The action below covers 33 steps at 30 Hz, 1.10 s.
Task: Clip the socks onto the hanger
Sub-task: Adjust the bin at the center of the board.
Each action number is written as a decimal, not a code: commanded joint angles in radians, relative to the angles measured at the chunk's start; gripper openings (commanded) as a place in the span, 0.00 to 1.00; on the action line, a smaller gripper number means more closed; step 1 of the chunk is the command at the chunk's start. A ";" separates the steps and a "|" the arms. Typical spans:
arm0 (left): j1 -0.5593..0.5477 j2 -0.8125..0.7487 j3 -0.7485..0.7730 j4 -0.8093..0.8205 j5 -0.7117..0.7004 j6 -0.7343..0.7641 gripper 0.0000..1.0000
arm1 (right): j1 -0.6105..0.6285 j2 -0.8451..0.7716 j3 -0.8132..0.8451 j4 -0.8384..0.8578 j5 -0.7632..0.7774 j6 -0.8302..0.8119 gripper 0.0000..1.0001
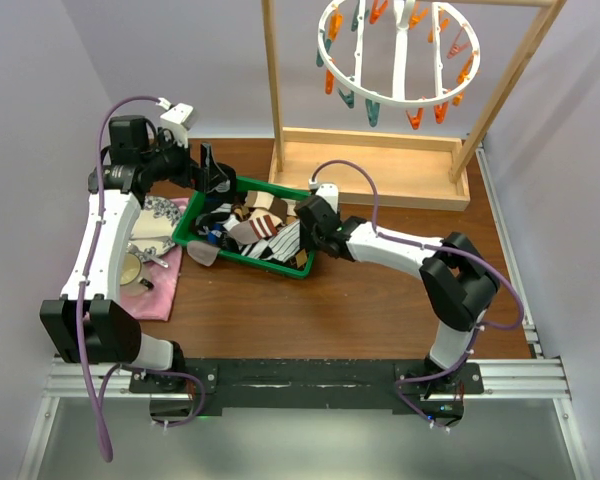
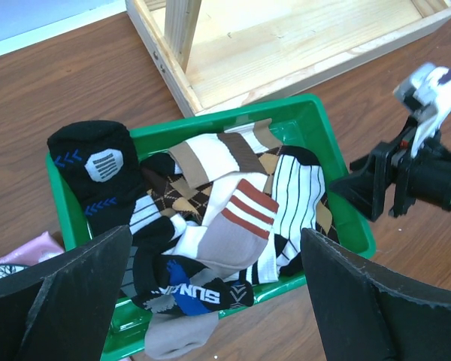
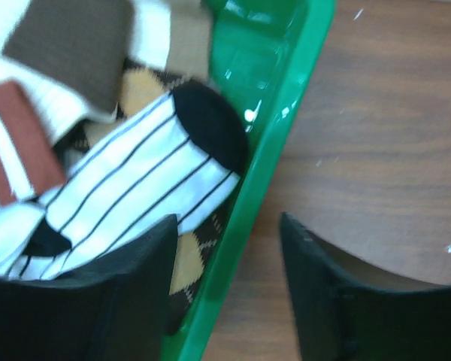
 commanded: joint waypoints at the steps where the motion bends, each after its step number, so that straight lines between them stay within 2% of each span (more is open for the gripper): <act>1: 0.009 -0.034 0.037 0.017 0.000 -0.011 1.00 | 0.041 -0.018 -0.039 -0.055 0.048 0.067 0.50; 2: 0.009 -0.036 0.038 0.017 0.000 -0.010 1.00 | 0.047 -0.018 -0.047 -0.075 0.053 0.075 0.38; 8: 0.008 -0.042 0.037 0.023 -0.006 -0.005 1.00 | 0.055 -0.073 -0.157 -0.079 0.086 0.116 0.16; 9: 0.009 -0.043 0.035 0.021 -0.006 -0.005 1.00 | 0.056 -0.084 -0.165 -0.086 0.093 0.119 0.08; 11: 0.009 -0.045 0.032 0.021 -0.007 -0.007 1.00 | 0.058 -0.118 -0.170 -0.137 0.131 0.130 0.02; 18: 0.009 -0.052 0.023 0.031 -0.009 0.010 1.00 | 0.056 -0.307 -0.260 -0.396 0.287 0.260 0.00; 25: 0.008 -0.031 0.015 0.049 0.043 -0.013 1.00 | 0.056 -0.382 -0.280 -0.727 0.392 0.472 0.00; 26: 0.009 -0.029 0.020 0.047 0.042 -0.011 1.00 | 0.056 -0.393 -0.280 -0.781 0.398 0.496 0.13; 28: 0.008 -0.029 0.020 0.047 0.039 -0.002 1.00 | 0.056 -0.449 -0.291 -0.775 0.366 0.477 0.34; 29: 0.009 -0.029 0.021 0.044 0.036 0.001 1.00 | 0.056 -0.468 -0.296 -0.770 0.358 0.474 0.62; 33: 0.009 -0.029 0.018 0.043 0.033 0.010 1.00 | 0.056 -0.531 -0.271 -0.743 0.376 0.410 0.86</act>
